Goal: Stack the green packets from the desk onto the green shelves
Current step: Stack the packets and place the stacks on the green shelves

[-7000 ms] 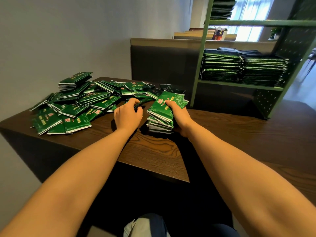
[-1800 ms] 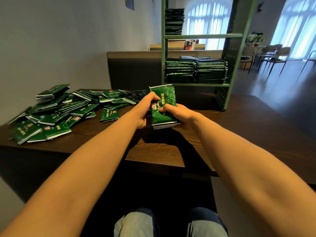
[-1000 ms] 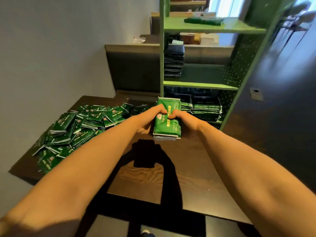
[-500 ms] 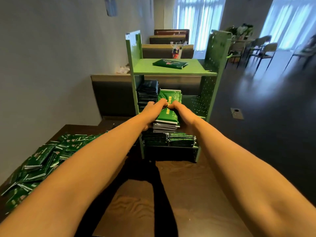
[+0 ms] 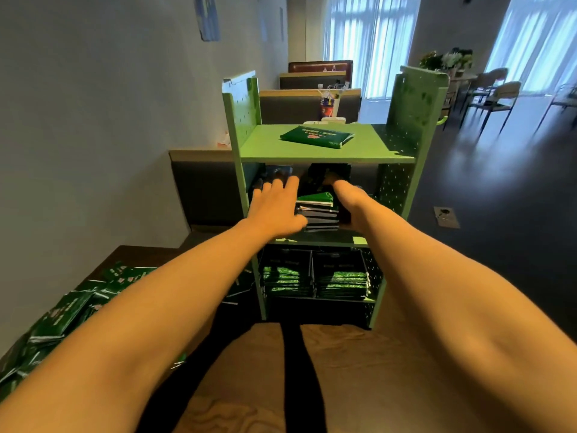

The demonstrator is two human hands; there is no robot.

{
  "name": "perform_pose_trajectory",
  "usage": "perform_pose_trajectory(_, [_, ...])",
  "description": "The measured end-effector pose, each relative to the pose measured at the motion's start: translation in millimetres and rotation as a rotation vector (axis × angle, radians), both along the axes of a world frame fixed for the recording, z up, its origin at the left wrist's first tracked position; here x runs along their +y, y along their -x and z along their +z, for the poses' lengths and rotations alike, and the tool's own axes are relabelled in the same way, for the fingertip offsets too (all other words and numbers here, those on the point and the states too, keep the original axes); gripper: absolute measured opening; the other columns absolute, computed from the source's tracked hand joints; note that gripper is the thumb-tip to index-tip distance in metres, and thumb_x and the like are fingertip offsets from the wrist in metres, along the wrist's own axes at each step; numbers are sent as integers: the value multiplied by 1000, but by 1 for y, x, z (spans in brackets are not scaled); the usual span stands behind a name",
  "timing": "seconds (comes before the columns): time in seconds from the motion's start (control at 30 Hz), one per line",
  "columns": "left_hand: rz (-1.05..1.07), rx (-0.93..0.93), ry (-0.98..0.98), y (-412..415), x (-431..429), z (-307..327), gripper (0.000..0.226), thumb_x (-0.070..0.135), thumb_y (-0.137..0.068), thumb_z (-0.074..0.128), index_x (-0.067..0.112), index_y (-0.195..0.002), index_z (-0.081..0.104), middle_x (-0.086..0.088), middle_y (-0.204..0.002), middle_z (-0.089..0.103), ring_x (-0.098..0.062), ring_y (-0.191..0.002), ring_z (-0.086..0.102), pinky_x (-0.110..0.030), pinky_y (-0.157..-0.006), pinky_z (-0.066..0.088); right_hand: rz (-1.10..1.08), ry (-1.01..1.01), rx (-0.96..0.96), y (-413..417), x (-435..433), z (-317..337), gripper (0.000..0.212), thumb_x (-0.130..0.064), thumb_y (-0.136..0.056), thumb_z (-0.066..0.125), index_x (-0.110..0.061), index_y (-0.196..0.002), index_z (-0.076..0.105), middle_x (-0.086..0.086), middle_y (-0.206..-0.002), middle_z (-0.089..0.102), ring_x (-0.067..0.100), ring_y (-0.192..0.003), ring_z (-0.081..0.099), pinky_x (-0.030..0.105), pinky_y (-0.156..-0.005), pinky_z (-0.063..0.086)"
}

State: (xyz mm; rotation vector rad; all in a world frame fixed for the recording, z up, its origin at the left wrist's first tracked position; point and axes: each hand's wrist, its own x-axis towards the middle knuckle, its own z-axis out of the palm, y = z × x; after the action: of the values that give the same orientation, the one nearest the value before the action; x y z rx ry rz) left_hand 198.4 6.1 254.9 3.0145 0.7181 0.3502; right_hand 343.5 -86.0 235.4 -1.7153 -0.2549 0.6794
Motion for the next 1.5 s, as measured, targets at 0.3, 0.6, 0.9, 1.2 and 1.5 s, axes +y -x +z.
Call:
perform_pose_trajectory(0.3, [135,348,-290,-30,32,-11,97,34,-90,65,20,-158,-3,-16,-164,5,-38,-149,10,-55,-120,12,40,74,94,-40,30,-13,86,-75,-79,69,-18,-142,52,17,-133,57,36,-118,56,42,-95,53])
perform_pose_trajectory(0.6, [169,275,-356,-49,48,-17,65,15,-98,47,12,-153,13,-20,-155,28,-42,-137,36,-51,-110,31,165,11,146,-70,54,-37,100,-79,-53,83,-26,-135,61,11,-136,62,36,-121,61,43,-94,56])
perform_pose_trajectory(0.9, [163,268,-382,-53,52,-17,68,16,-96,51,12,-153,14,-21,-155,29,-42,-136,37,-52,-110,30,148,48,-9,-56,55,-18,63,-54,-95,66,-11,-138,53,16,-131,57,36,-120,57,48,-101,54])
perform_pose_trajectory(1.2, [105,329,-310,-62,49,-21,107,53,-85,70,23,-156,-4,-13,-164,2,-40,-150,7,-60,-117,13,219,67,-89,-44,56,-10,50,-40,-111,41,-13,-153,40,15,-142,48,29,-122,46,39,-104,39])
perform_pose_trajectory(1.5, [86,263,-232,-62,52,-22,97,58,-87,63,21,-156,4,-13,-163,6,-38,-149,8,-57,-118,14,260,-166,-31,-31,56,-14,60,-51,-106,41,-18,-156,34,12,-167,28,34,-154,23,49,-127,13])
